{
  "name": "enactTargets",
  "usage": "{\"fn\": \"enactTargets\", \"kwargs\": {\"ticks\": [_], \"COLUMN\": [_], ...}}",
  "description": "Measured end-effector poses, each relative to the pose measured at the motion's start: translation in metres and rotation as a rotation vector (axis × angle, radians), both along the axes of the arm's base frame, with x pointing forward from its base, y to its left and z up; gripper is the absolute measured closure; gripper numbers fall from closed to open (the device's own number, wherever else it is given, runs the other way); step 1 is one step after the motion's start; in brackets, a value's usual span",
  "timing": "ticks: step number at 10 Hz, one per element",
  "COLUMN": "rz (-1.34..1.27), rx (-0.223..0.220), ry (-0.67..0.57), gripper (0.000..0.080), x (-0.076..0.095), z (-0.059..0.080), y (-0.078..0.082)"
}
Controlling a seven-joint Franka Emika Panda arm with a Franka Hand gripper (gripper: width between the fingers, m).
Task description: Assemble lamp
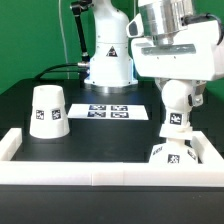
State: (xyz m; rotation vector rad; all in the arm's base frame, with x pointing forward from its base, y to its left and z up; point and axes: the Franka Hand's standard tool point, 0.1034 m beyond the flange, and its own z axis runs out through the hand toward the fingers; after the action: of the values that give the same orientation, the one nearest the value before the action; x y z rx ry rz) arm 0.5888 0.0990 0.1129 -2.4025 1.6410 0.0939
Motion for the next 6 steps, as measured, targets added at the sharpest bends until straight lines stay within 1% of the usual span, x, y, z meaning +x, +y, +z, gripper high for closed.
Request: {"fn": "enactTargets", "kwargs": {"ticks": [3, 4, 5, 6], "rz": [-0.17, -0.226, -0.218, -0.208], "rx": [0.019, 0.028, 0.027, 0.026], "ry": [0.043, 0.057, 0.056, 0.054], "gripper": [0.0222, 0.0164, 0.0164, 0.0113], "x": [-0.0007, -0.001, -0.0013, -0.0013], "z": [0.0002, 0.0001, -0.0001, -0.0003], "y": [0.0045, 0.0067, 0.0074, 0.0075]}}
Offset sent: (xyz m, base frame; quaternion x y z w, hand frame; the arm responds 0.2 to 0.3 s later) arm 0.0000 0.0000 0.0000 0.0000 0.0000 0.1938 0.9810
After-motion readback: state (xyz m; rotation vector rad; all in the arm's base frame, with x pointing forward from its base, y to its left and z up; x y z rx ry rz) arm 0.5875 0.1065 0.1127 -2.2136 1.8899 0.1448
